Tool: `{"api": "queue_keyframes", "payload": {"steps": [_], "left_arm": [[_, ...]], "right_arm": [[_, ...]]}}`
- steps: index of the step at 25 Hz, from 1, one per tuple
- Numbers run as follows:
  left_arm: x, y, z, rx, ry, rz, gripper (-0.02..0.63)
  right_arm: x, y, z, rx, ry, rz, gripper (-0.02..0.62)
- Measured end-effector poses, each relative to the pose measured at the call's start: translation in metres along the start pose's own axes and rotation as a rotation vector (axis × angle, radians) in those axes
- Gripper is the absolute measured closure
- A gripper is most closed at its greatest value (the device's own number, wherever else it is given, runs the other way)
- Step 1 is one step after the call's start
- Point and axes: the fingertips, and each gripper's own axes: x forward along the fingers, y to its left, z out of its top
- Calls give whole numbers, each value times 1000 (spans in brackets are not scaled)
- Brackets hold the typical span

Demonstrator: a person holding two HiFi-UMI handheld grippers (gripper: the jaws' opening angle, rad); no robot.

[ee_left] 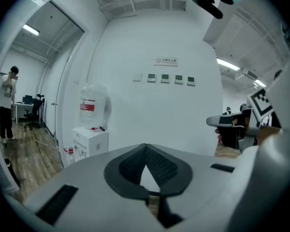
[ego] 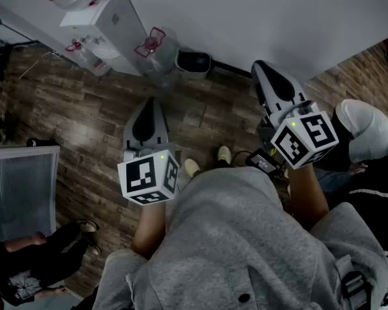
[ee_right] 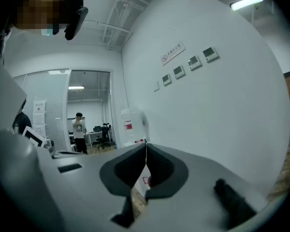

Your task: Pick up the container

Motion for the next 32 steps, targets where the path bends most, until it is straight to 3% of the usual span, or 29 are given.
{"api": "queue_keyframes", "payload": {"steps": [21,32], "left_arm": [[-28,78,-12,-26,18,-36,595],[-4,86,-16,-18,23,-66,595]], "right_arm": [[36,105,-30,-17,39,34,572],[59,101,-31,-24,24,33,571]]}}
